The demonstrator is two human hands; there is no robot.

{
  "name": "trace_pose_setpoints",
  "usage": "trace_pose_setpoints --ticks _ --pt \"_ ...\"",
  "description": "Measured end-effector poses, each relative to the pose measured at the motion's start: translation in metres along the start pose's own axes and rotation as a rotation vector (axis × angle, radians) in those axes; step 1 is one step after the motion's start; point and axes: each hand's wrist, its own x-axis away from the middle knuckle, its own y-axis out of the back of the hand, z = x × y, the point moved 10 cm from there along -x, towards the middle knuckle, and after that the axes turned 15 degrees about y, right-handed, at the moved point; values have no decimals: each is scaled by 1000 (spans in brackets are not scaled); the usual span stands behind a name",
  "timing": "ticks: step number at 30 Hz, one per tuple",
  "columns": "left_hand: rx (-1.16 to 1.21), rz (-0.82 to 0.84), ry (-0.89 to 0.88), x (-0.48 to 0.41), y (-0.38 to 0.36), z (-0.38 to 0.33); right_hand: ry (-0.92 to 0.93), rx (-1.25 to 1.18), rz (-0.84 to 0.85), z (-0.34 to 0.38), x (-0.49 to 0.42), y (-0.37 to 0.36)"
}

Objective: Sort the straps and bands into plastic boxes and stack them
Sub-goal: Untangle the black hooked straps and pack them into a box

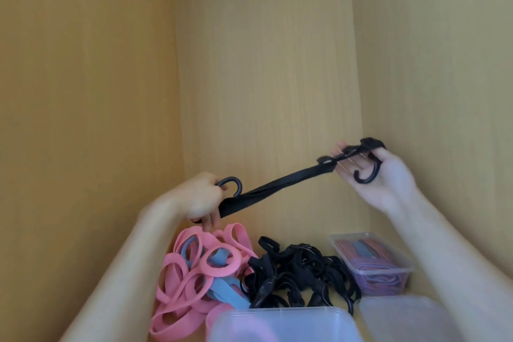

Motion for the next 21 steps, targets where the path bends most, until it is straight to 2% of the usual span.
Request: trace_pose_setpoints --ticks 2,4,8,12,14,17,21 --pt "-10 -46 -7 -5 -5 1 -10 -191 48 8 8 -31" --pt "-20 -109 -26 -10 -7 2 -22 -256 111 12 19 -58" --pt "-5 -225 -56 -17 -5 12 -8 -106 248 15 33 -91" --pt "107 -285 -127 -14 -8 15 47 7 164 31 31 -78" --pt "234 -232 -145 -13 -13 11 84 97 164 39 27 -71" --pt "479 -64 -158 -11 -24 4 90 302 238 43 25 -68" --pt "746 174 -221 3 -29 -13 134 730 324 33 25 -69"
